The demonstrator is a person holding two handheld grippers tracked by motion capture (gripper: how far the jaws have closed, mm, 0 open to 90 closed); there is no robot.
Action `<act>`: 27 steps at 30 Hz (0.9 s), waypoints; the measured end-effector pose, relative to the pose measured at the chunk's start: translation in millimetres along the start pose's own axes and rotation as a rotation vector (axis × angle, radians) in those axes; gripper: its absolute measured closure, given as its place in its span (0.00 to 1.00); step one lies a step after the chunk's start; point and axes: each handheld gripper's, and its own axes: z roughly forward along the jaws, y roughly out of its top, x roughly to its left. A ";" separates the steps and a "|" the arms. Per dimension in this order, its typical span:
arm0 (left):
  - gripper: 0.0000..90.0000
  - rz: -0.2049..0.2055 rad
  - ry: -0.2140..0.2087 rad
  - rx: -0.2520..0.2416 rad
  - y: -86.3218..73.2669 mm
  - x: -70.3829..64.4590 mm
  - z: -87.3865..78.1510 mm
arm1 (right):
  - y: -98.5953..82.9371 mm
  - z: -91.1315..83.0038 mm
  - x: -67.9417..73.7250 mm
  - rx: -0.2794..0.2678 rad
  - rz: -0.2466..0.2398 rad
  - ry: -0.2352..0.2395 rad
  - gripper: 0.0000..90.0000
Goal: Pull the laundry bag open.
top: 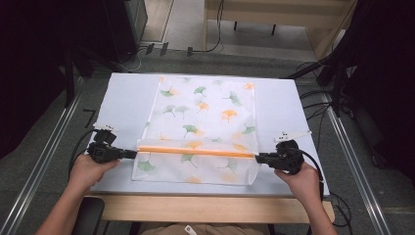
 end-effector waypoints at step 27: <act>1.00 0.017 -0.015 0.011 -1.8 -5.2 1.9 | -2.8 1.7 -7.6 0.006 0.010 -0.024 0.94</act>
